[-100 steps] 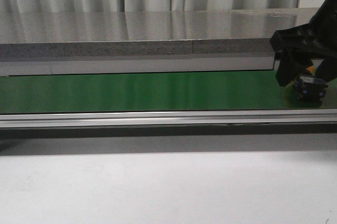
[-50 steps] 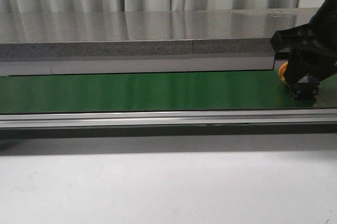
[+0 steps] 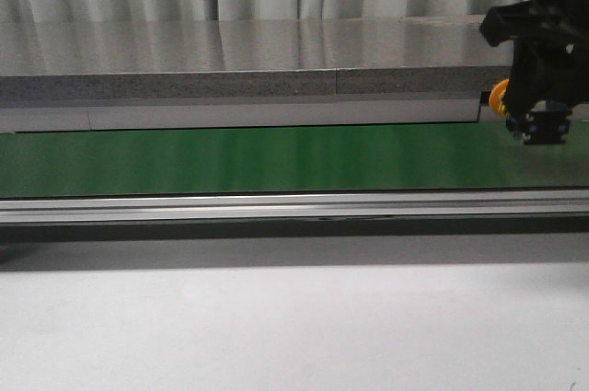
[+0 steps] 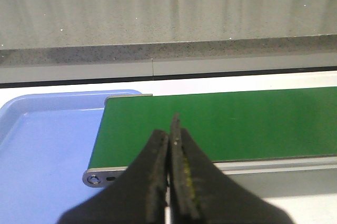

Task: Move button from left to right
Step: 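Lift the button with the right gripper and carry it over the green tray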

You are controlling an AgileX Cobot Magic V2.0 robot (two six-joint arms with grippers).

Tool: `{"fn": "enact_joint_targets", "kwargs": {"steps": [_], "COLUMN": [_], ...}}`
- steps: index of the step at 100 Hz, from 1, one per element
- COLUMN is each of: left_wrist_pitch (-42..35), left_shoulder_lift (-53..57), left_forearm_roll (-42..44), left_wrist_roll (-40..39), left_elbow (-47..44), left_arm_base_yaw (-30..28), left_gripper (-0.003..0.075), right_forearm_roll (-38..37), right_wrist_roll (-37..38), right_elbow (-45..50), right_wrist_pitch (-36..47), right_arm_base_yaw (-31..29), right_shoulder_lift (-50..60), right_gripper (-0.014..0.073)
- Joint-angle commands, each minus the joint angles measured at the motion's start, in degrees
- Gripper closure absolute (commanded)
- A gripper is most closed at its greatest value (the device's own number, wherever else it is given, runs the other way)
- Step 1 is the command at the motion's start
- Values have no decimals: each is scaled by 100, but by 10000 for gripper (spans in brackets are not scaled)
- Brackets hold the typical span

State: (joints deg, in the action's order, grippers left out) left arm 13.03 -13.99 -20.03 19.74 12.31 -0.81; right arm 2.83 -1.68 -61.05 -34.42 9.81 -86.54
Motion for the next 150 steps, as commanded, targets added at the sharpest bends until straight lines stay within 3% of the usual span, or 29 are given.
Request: {"fn": "enact_joint_targets", "kwargs": {"steps": [1, 35, 71, 113, 150], "left_wrist_pitch": [-367, -367, -367, -367, -367], "left_shoulder_lift": [-87, -87, -87, -87, -87], "left_forearm_roll": [-39, -39, -39, -39, -39], "left_wrist_roll": [-16, -16, -16, -16, -16], "left_elbow": [157, 157, 157, 157, 157], "left_arm_base_yaw": [44, 44, 44, 44, 44], "left_gripper": [741, 741, 741, 741, 741], "right_forearm_roll": [-283, -772, -924, -1223, -1217], "right_wrist_roll": [-16, -16, -16, -16, -16], "right_elbow": [-325, -525, -525, -525, -576], "right_wrist_pitch": [16, -164, 699, 1289, 1245], "right_arm_base_yaw": [-89, -1285, -2841, -3024, -3024], "right_shoulder_lift": [333, 355, 100, -1055, -1505], "right_gripper": [326, 326, 325, 325, 293]}}
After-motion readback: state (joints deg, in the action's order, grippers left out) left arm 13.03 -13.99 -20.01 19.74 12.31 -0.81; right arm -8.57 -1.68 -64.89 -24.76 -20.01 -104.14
